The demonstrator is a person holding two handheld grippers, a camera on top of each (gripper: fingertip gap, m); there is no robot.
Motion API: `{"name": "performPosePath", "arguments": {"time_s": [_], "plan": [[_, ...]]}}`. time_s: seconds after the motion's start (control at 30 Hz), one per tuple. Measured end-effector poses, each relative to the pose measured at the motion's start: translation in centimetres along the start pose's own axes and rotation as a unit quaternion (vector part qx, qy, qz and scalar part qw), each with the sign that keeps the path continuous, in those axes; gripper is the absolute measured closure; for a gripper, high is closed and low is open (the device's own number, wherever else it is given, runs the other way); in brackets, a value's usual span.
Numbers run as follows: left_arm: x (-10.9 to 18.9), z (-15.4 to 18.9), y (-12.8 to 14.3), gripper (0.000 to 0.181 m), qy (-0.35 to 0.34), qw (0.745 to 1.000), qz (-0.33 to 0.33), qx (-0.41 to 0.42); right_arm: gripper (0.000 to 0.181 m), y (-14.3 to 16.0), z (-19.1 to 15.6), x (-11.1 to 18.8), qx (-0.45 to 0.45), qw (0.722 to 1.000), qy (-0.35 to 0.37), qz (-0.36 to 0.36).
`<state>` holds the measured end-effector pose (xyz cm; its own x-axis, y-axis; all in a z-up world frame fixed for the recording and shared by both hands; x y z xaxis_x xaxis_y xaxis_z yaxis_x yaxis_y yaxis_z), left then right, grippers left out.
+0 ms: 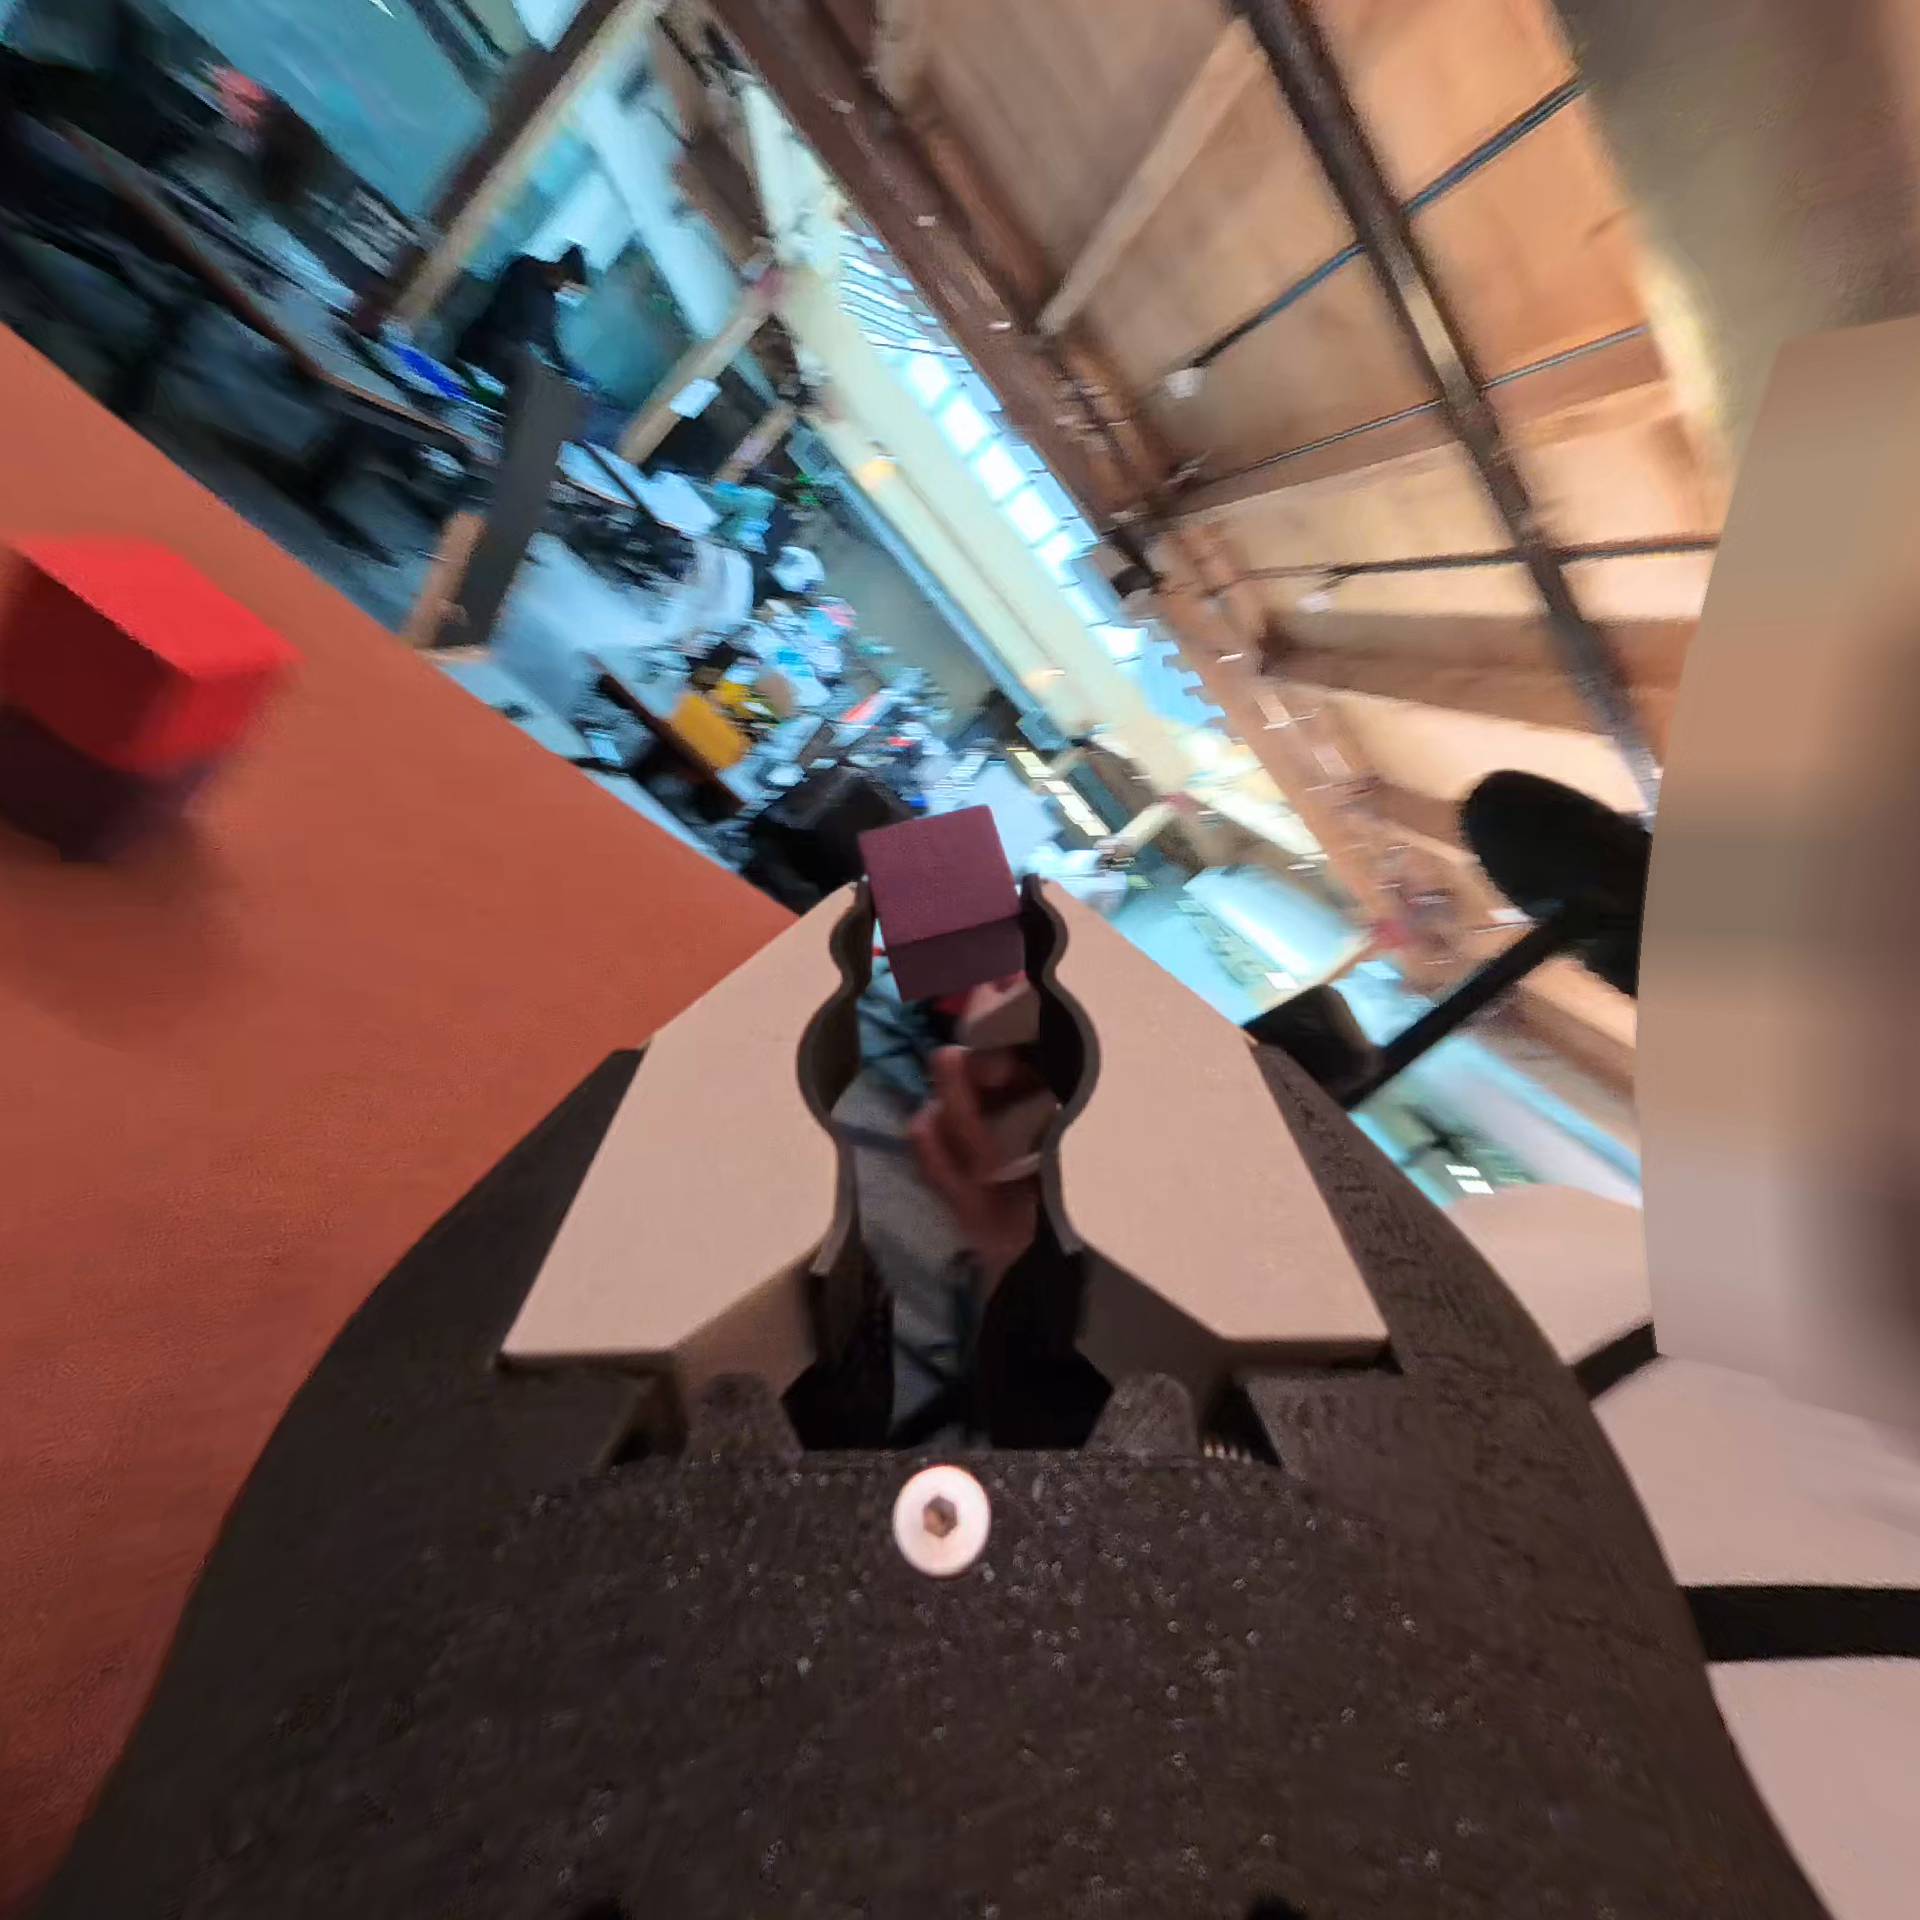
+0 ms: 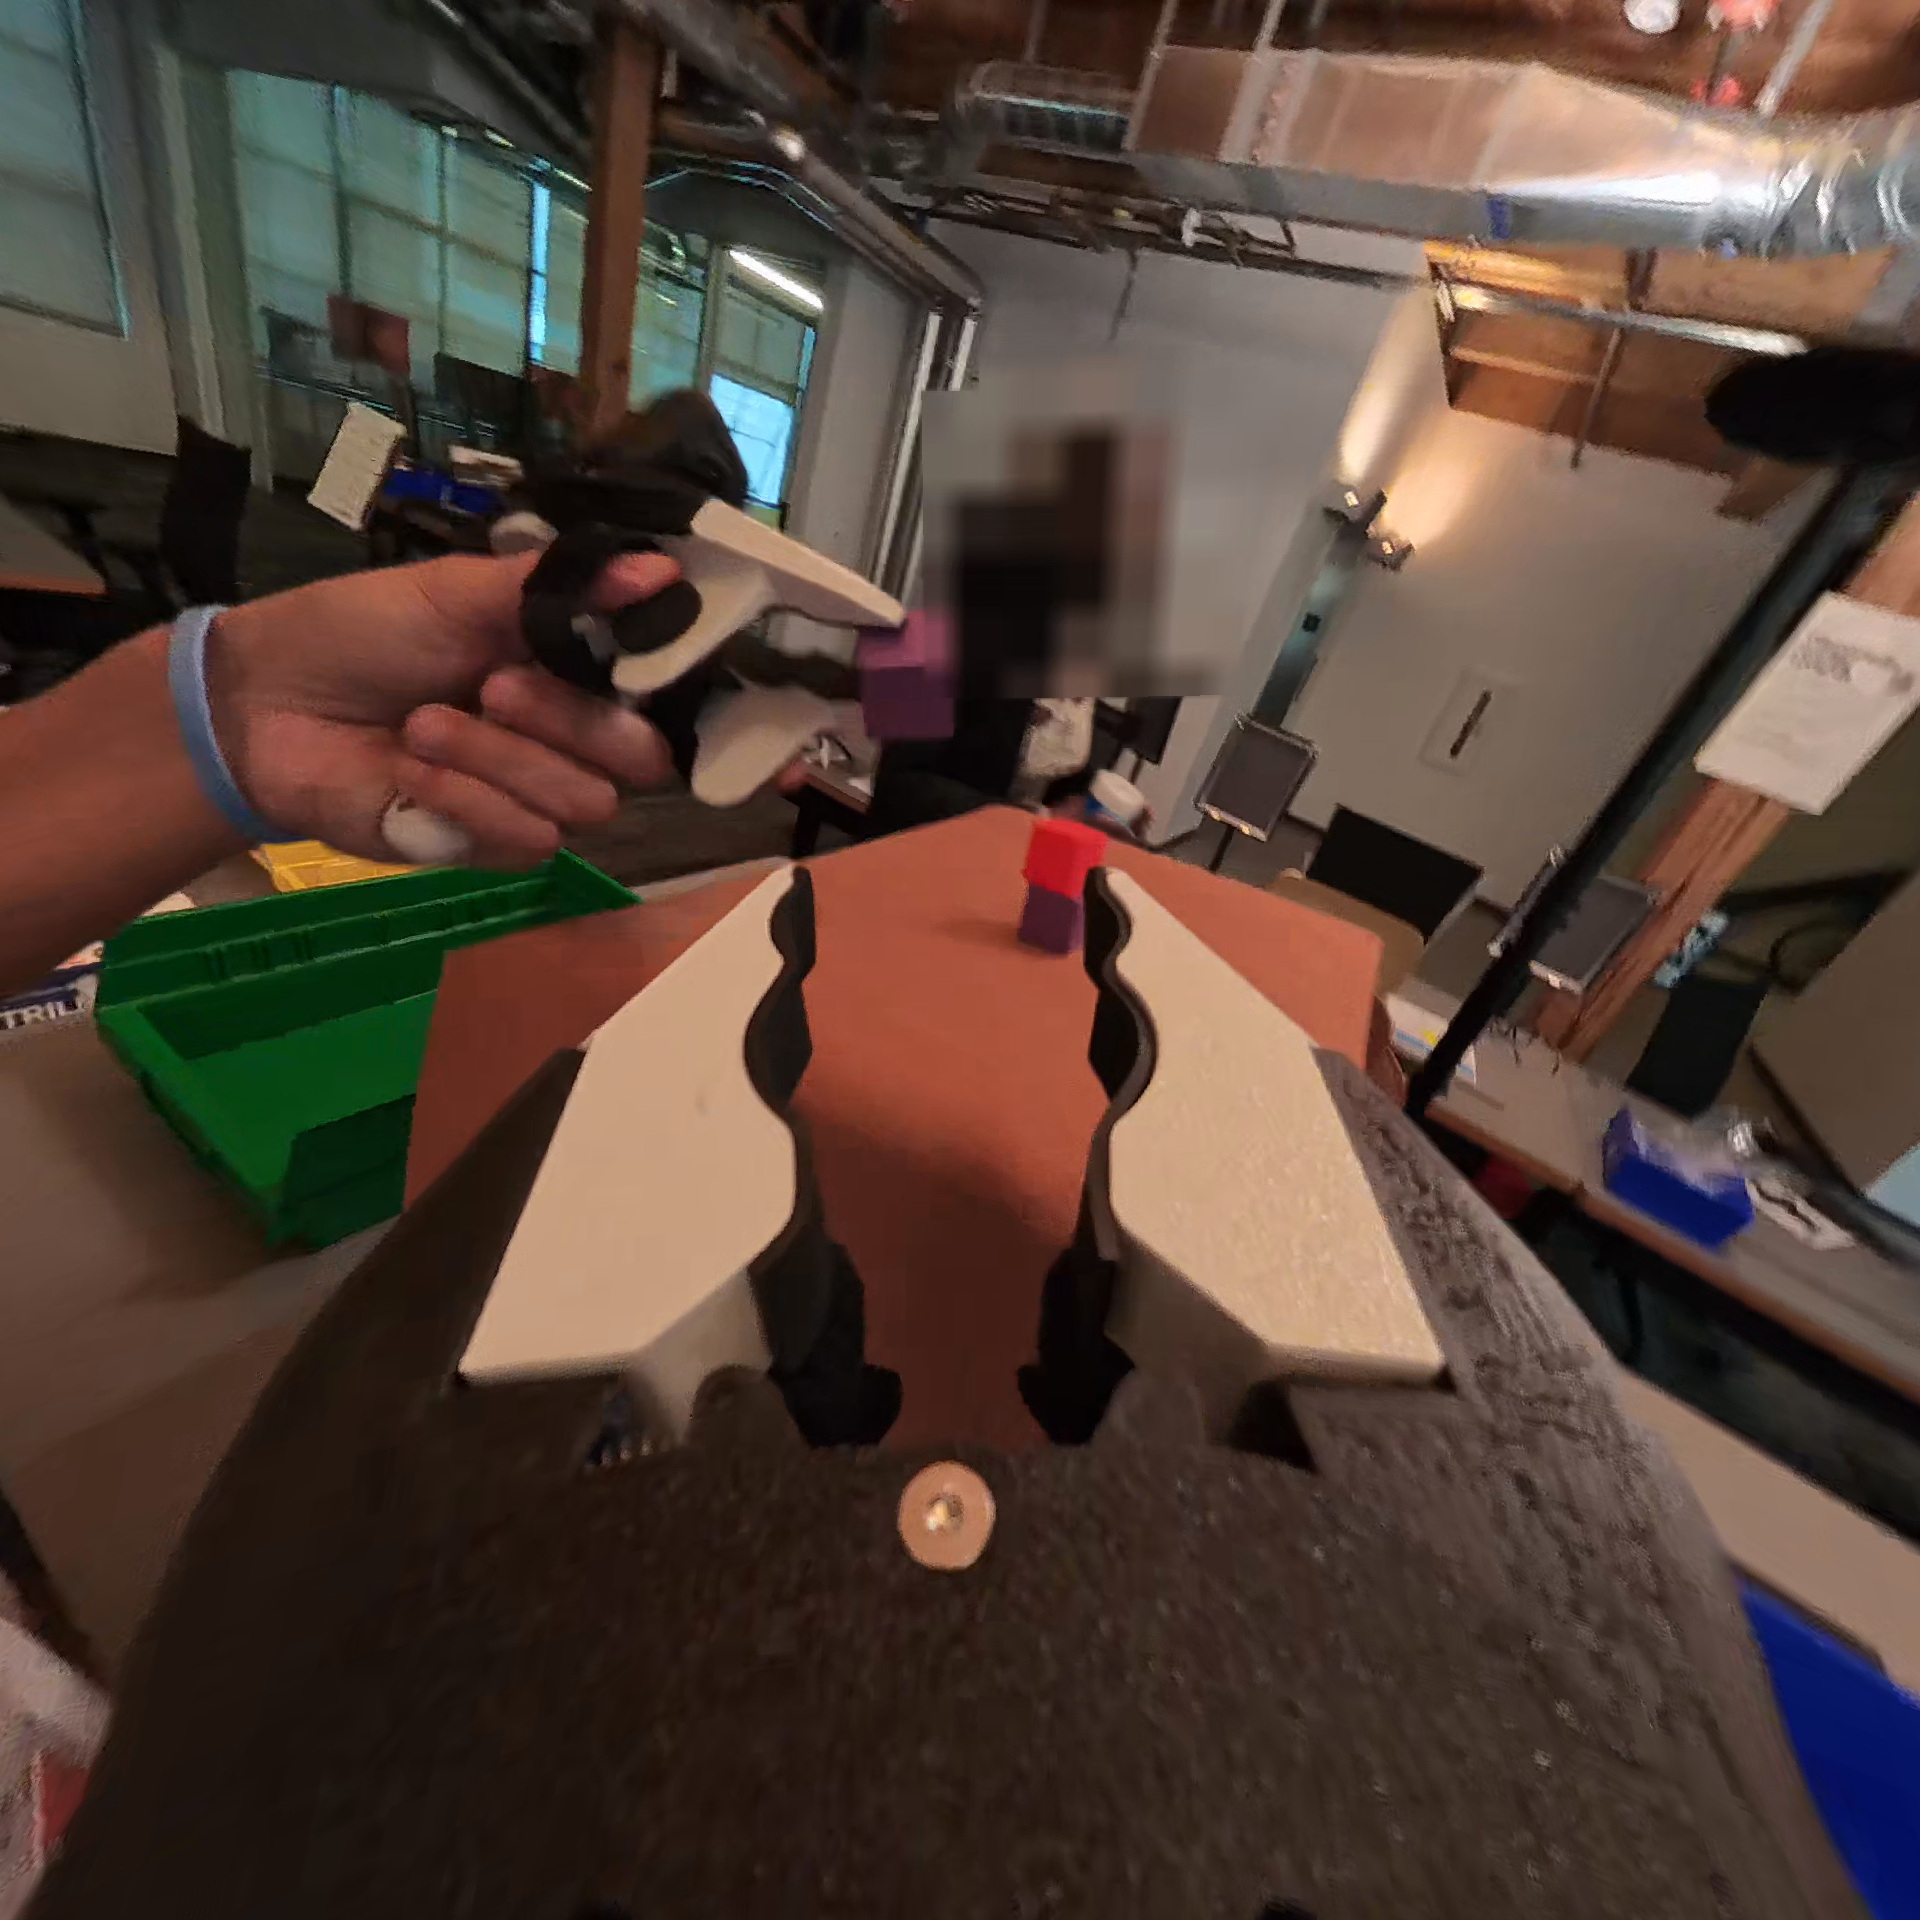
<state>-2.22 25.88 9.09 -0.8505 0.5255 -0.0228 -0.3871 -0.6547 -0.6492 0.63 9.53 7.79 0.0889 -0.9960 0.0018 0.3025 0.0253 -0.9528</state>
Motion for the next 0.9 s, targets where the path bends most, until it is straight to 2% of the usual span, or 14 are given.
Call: {"name": "performPosePath", "arguments": {"time_s": [0.13, 0.2, 0.23, 0.27, 0.37, 0.43, 0.5, 0.57, 0.6, 0.67, 0.73, 0.8, 0.83, 0.9], "plan": [[-0.8, 2.5, 3.3, 0.152, 0.096, 0.992, -0.024, 0.075, 0.131, -1.5, -1.1, -2.9, 0.018, 0.999, -0.039, 0.027], [-1.3, 3.2, 4.7, 0.152, 0.106, 0.991, -0.036, 0.078, 0.134, -1.7, -1.3, -3.5, 0.015, 0.998, -0.053, 0.035], [-1.5, 3.4, 5.1, 0.152, 0.103, 0.991, -0.035, 0.077, 0.141, -1.8, -1.5, -3.5, 0.016, 0.997, -0.061, 0.038], [-1.7, 3.5, 5.6, 0.152, 0.103, 0.991, -0.035, 0.075, 0.154, -1.9, -1.5, -3.3, 0.019, 0.997, -0.056, 0.043], [-1.4, 3.9, 5.7, 0.144, 0.094, 0.994, -0.025, 0.054, 0.155, -1.7, -1.2, -2.4, 0.043, 0.998, -0.044, 0.033], [-0.1, 3.9, 5.0, 0.14, 0.065, 0.998, 0.017, 0.015, 0.155, -1.0, 1.0, -0.4, 0.078, 0.997, 0.006, 0.007], [1.9, 4.1, 4.6, 0.14, 0.046, 0.997, 0.053, -0.025, 0.155, 0.9, 5.1, 2.3, 0.088, 0.993, 0.046, -0.06], [3.8, 4.0, 4.8, 0.141, 0.005, 0.995, 0.073, -0.07, 0.155, 4.7, 11.2, 5.9, 0.078, 0.977, 0.091, -0.176], [4.8, 3.8, 5.0, 0.14, -0.024, 0.992, 0.083, -0.091, 0.155, 7.6, 14.4, 7.7, 0.062, 0.961, 0.1, -0.25], [6.5, 2.9, 5.6, 0.14, -0.09, 0.984, 0.097, -0.123, 0.155, 14.6, 20.4, 11.6, 0.006, 0.91, 0.094, -0.404], [7.8, 1.9, 6.4, 0.14, -0.145, 0.974, 0.1, -0.143, 0.155, 21.6, 25.4, 14.6, -0.067, 0.87, 0.078, -0.482], [8.9, 1.0, 7.2, 0.14, -0.191, 0.964, 0.104, -0.15, 0.155, 28.2, 27.9, 15.9, -0.171, 0.834, 0.017, -0.524], [9.3, 0.7, 7.4, 0.14, -0.209, 0.96, 0.11, -0.149, 0.155, 31.3, 28.6, 16.5, -0.208, 0.803, -0.009, -0.558], [9.8, 0.4, 7.8, 0.14, -0.228, 0.956, 0.12, -0.14, 0.155, 36.5, 29.3, 18.4, -0.247, 0.721, -0.052, -0.645]]}}
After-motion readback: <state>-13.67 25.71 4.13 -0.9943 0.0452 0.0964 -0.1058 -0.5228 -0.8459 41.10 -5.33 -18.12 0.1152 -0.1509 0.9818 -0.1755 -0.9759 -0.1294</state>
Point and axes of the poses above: each gripper's, where its closed fingertips meet, x back along the fingers, y out of its underside, z = x × y across the jaws, the point moved 5 cm from there along x, back along the fingers, and after that the axes turned 14 degrees about -y, right-handed, at the moved point
